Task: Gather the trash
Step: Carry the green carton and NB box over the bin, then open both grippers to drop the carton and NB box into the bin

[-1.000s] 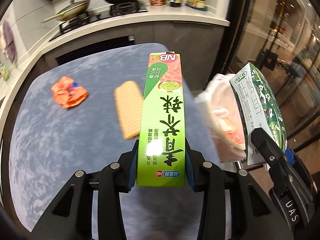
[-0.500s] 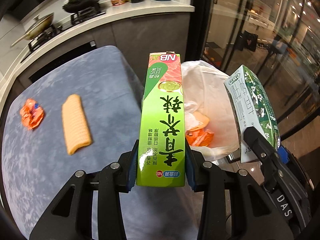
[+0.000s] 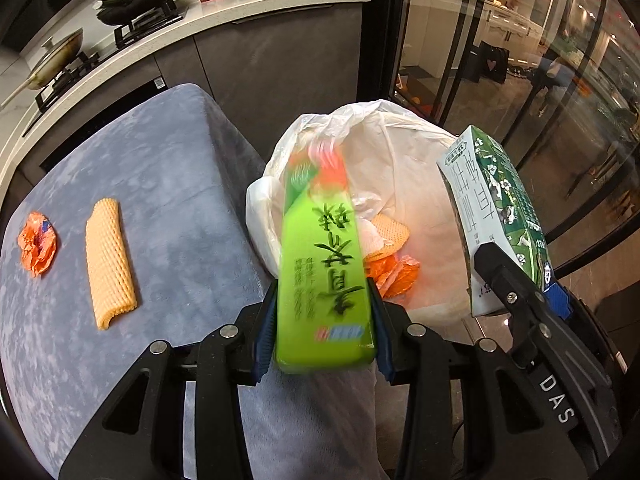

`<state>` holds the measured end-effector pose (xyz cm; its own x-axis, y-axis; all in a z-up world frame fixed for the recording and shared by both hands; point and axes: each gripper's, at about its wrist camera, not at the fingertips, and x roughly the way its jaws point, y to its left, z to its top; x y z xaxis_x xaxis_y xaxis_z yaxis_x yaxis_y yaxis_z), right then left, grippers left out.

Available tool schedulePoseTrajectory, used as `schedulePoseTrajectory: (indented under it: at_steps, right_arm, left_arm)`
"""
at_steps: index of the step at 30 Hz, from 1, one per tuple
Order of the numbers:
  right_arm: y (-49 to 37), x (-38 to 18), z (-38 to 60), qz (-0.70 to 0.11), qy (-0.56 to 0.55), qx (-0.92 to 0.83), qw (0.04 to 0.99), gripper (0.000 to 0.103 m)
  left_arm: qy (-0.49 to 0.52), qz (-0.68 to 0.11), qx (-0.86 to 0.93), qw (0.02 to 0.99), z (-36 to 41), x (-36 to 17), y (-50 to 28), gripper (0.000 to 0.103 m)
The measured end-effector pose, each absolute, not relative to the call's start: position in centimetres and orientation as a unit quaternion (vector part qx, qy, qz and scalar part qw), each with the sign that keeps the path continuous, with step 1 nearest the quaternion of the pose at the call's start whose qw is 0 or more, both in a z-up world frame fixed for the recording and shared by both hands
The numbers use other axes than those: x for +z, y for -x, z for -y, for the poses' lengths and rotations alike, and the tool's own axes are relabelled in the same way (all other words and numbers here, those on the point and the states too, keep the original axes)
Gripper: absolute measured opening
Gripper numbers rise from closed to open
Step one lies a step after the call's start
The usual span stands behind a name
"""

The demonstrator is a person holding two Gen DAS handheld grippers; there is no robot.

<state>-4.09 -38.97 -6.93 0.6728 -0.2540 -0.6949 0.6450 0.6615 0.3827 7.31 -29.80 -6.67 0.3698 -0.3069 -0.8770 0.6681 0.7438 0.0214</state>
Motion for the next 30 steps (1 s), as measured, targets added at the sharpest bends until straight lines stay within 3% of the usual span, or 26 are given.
schedulePoseTrajectory:
  at_steps: [16,21,30]
  right_arm:
    - [3.4,-7.1,39.7,-0.304,-0.316,-0.263,0.859,0.051]
    - [3.5,-6.7,39.4,-0.301,-0.314,-0.265,0.861,0.051]
    - [3.8,-5.7,38.8,-0.294,-0.308,-0.267,0.865,0.051]
  left_arm:
    - [-0.191,-0.479,-0.292,0.806,30.1,-7.3,-8.2,0.044]
    - [-0.182,-0.472,-0.288,0.813,29.5,-6.6,-8.5,0.052]
    - [-0.162,-0.461,-0.289,0.823,28.4,-4.8,-9.0,0.054]
